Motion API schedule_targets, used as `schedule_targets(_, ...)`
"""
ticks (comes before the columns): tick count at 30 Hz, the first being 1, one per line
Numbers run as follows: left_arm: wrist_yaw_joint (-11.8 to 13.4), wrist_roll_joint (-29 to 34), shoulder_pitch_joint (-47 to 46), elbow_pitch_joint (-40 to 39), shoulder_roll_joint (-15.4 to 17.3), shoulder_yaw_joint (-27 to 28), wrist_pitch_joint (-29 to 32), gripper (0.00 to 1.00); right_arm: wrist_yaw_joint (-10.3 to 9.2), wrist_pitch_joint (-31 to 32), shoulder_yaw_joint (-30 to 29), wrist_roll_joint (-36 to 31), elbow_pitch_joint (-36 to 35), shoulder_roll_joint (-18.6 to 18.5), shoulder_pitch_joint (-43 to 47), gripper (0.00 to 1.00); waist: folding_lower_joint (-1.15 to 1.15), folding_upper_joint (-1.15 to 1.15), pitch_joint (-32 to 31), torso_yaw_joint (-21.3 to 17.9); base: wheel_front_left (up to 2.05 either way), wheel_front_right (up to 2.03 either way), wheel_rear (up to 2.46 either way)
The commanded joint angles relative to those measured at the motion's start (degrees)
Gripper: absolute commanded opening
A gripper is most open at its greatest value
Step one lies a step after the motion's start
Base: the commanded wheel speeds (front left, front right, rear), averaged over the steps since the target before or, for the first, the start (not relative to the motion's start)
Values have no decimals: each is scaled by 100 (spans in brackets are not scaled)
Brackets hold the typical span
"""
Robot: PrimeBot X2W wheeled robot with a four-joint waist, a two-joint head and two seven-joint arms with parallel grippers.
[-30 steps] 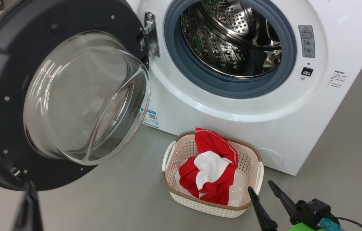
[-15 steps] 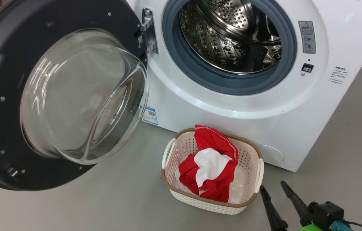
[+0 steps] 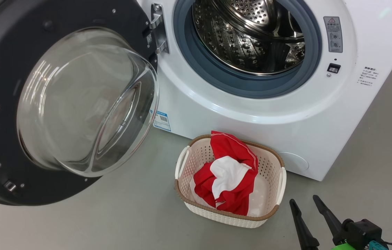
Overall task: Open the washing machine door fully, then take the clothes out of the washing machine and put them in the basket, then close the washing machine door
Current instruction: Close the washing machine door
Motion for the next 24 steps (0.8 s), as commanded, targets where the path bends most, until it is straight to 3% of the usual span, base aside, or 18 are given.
schedule_targets(1,-31,-103,-211,-6,454,94,151,0,37,-37,101,-57,-152,-9,-68,100,0,0,9,-3,0,0,0)
schedule_targets(10,-31,-935,-108,389,571,-490,1715,0,37,-37,113,-112,-164,-6,-109,100,0,0,5,-39,0,0,0)
schedule_targets(24,-32,-1647,703,-436,688,-1087,2550,0,37,-37,158,-60,-147,-4,8,100,0,0,-285,-172,0,0,0)
